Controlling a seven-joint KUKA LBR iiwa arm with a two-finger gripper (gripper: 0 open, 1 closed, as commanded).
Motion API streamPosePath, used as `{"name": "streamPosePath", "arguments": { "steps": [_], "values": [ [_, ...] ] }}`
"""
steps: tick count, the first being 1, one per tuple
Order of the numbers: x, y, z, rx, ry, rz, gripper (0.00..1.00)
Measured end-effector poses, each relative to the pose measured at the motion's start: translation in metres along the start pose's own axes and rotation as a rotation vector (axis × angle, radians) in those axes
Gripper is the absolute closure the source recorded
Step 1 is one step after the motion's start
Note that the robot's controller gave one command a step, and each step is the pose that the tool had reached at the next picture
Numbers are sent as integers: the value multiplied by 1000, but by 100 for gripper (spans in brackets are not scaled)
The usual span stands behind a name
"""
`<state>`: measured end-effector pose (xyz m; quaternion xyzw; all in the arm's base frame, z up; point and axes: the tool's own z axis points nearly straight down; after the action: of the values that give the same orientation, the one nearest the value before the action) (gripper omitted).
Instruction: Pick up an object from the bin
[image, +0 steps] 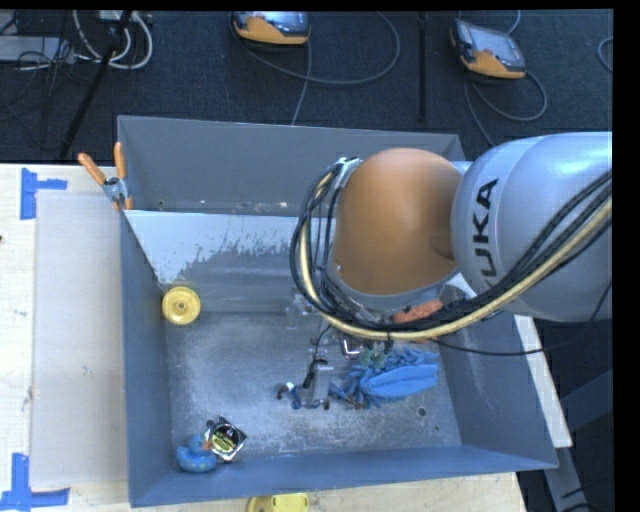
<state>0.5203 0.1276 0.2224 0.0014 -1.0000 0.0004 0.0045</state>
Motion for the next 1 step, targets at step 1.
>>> {"name": "streamPosePath", "arguments": {
  "steps": [1],
  "values": [
    [-2,-1,-4,-1,-8,5,0]
  ]
}}
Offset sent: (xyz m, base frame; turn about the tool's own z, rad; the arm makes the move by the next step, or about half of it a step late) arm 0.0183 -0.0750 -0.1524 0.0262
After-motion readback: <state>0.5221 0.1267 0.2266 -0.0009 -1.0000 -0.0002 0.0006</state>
